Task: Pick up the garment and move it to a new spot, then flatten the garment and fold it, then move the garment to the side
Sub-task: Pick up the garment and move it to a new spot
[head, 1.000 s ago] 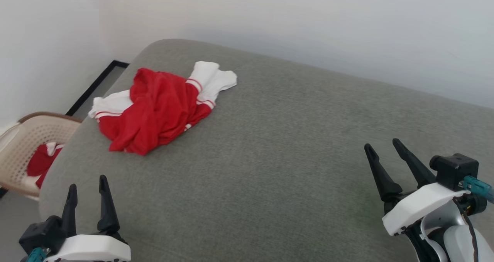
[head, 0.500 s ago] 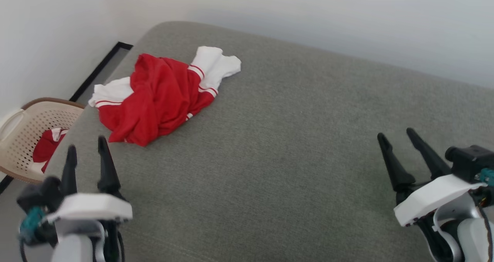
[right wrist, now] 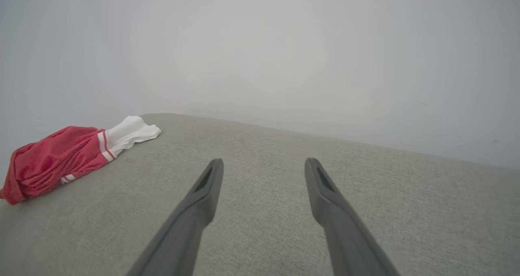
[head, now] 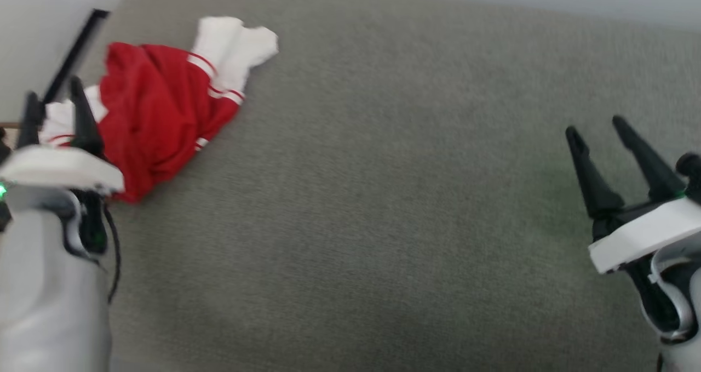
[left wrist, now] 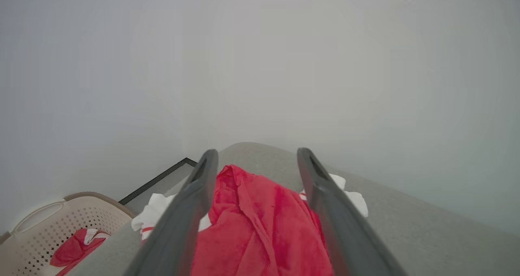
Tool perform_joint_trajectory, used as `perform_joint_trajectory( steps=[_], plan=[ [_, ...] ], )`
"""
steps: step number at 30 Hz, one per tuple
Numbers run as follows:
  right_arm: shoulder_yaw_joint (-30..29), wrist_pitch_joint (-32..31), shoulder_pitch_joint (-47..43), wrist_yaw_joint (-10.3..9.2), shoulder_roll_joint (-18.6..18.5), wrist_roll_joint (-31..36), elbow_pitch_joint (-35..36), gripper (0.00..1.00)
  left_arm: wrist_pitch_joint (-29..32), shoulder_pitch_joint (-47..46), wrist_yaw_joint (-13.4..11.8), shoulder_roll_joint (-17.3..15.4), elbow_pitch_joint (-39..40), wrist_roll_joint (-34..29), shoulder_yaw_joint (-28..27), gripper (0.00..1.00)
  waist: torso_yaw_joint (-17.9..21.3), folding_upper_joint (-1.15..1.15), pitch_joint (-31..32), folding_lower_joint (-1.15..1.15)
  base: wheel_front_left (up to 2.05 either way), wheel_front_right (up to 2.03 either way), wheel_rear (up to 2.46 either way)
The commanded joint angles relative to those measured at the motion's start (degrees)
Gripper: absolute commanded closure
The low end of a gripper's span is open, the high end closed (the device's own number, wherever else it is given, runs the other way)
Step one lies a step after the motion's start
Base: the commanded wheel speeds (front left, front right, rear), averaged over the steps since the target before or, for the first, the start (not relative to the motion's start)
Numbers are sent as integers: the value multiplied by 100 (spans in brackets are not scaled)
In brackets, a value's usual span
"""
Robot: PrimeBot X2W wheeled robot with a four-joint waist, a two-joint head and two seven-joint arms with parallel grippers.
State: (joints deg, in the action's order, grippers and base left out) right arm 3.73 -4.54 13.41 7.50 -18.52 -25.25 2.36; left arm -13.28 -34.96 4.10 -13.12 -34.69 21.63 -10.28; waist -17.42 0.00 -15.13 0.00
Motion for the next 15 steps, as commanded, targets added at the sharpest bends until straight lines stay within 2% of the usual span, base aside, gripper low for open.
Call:
perform_joint_trajectory(
  steps=[1,9,15],
  plan=[
    [-10,-14,124,-2,-44,-12,68,0,58,-287,34,-52,-228,57,-2,0,368,0,-486,0,0,0,0],
    [-86,-50,428,-2,-187,-120,296,0,623,-1592,-5,-499,-1768,91,72,0,705,0,-1213,0,0,0,0],
    [-106,-93,566,-2,-277,-177,434,0,1386,-2288,-324,-729,-2796,-41,221,0,862,0,-1606,0,0,0,0]
  ],
)
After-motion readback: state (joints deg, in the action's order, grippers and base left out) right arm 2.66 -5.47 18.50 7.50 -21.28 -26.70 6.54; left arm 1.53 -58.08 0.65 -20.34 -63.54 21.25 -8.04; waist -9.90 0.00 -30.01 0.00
